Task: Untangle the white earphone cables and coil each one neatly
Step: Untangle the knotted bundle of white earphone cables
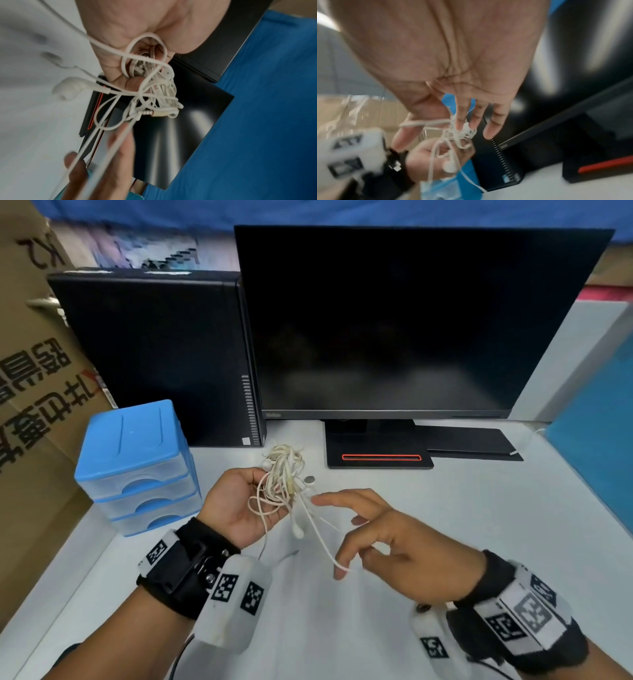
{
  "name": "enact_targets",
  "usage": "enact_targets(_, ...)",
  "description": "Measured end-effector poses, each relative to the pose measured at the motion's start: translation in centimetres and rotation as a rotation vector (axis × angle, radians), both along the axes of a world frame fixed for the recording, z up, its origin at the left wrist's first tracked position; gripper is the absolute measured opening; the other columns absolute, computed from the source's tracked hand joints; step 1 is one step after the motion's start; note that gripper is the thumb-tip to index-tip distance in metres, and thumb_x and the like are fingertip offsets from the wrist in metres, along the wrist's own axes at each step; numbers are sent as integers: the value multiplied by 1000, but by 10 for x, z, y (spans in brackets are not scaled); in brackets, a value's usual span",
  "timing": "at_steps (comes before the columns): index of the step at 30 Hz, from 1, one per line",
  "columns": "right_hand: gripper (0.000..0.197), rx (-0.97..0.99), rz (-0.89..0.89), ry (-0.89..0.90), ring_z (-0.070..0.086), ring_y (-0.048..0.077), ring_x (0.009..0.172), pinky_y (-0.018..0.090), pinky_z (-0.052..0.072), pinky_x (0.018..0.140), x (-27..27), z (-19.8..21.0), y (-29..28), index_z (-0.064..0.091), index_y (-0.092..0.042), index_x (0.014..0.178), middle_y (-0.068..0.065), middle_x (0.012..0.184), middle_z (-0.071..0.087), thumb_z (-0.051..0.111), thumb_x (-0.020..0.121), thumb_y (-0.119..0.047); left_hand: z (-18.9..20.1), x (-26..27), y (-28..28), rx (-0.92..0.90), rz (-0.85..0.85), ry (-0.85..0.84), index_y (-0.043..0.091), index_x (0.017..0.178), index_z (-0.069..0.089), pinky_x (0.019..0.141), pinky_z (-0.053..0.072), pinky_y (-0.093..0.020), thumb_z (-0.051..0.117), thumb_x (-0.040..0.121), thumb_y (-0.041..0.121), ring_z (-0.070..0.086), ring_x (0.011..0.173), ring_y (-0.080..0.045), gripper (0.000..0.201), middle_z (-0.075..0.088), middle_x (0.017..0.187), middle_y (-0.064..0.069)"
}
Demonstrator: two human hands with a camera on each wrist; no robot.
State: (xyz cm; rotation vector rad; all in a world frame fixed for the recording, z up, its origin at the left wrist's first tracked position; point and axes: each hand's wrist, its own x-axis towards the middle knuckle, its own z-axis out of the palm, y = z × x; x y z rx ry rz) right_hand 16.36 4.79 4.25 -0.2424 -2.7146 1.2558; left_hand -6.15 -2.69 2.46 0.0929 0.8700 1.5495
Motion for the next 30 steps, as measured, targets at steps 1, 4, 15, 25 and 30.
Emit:
enact_targets(1,33,-159,-13,84,38,5,136,26,36,105,-1,4,-2,72,-18,75,-14,143,48,47,75,4,-1,-3,0,-9,9,3,1,101,58,62,59,-32,37,81,3,69,81,-29,29,68,92,-23)
enact_targets(4,17,-519,-135,447,62,25,110,35,48,89,-1,11,0,55,-8,60,12,96,65,63,74,-11,-3,-8,0,-23,21,49,4,88,58,58,53,-28,40,76,3,61,57,-21,22,62,75,-14)
enact_targets(15,15,8,-662,433,39,12,41,22,40,50,10,13,38,72,-24,70,0,41,40,70,84,-30,6,14,-2,130,-156,168,3,107,63,54,57,-28,32,84,-1,66,59,-22,39,69,79,-15)
enact_targets(25,22,-490,-672,288,35,11,50,20,30,48,30,24,66,70,-12,102,0,56,43,67,86,-25,8,12,-3,130,-105,138,8,76,57,43,42,-24,33,79,3,50,47,-16,25,51,61,-6)
enact_targets(30,59,-115,-536,-17,64,4,97,25,51,87,19,13,51,59,-43,125,-12,109,68,66,69,-59,7,21,-2,132,-198,156,8,63,64,38,41,-22,32,76,2,48,44,-15,35,51,60,-7)
